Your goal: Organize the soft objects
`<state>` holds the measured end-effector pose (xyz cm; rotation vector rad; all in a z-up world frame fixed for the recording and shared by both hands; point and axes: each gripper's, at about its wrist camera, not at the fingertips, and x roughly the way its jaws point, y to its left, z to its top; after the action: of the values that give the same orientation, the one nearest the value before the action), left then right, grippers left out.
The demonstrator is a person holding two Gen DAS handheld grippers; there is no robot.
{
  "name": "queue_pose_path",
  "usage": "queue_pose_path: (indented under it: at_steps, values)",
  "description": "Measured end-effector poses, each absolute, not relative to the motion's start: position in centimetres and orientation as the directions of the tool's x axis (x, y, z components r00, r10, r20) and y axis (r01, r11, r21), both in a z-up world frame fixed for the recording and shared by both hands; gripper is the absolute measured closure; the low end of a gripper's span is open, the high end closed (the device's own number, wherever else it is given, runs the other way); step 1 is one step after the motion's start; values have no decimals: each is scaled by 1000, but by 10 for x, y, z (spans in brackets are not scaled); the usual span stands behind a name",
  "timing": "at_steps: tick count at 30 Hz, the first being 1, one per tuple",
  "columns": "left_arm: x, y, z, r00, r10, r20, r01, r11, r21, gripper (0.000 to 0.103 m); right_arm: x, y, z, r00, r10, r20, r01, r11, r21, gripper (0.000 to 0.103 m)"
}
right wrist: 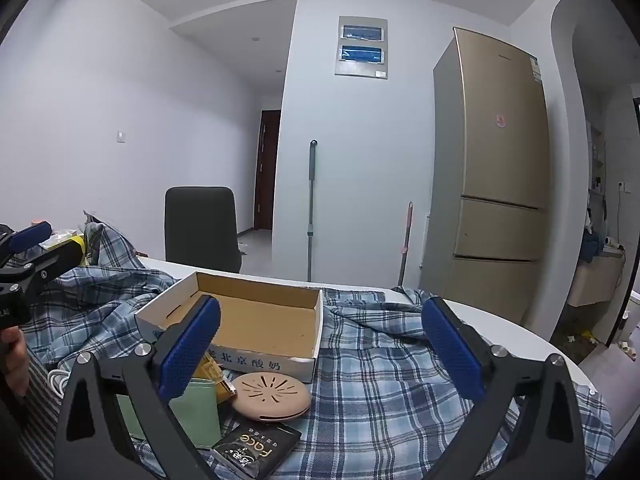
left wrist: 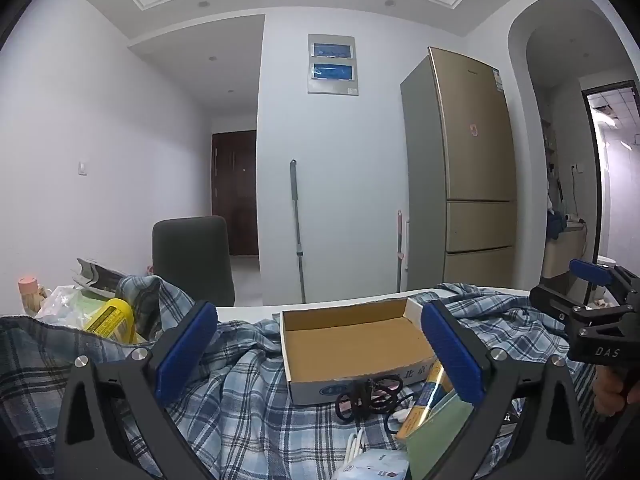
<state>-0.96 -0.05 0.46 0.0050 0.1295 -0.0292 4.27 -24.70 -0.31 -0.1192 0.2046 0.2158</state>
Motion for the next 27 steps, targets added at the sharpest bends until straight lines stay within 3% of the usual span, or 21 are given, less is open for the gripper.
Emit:
queue_pose_path:
  at_steps: [27]
  values:
    - [-6, 7, 2, 986, -9, -165, 2, 999, -43, 0, 40, -249, -3, 957, 201, -212, -229, 966, -119, 2]
